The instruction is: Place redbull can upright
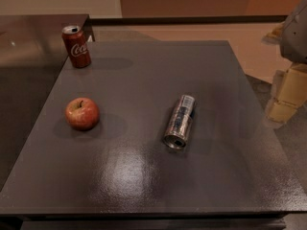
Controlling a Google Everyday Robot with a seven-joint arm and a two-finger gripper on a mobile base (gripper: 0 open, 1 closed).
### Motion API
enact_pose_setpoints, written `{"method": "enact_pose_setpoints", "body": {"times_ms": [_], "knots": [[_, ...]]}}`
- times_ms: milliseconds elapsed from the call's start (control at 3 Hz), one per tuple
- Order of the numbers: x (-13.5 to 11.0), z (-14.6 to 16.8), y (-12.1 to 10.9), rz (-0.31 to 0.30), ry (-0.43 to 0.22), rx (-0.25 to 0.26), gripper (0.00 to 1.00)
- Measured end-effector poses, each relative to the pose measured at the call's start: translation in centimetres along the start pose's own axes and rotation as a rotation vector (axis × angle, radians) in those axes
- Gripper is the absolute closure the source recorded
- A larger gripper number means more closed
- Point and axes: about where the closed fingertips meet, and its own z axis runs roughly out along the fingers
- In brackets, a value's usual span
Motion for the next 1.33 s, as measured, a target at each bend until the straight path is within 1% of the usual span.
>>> {"method": "enact_pose_setpoints", "body": {"times_ms": [333,667,1000,1333], "knots": [[0.0,0.0,0.0,0.000,0.000,0.000,0.00],[-0.5,0.0,0.0,-0.042,-0.005,-0.023,0.00],[-2.7,1.2,0.0,-0.172,-0.026,-0.077,0.00],[-5.7,3.2,0.3,-0.384,-0.062,-0.144,0.00]]}}
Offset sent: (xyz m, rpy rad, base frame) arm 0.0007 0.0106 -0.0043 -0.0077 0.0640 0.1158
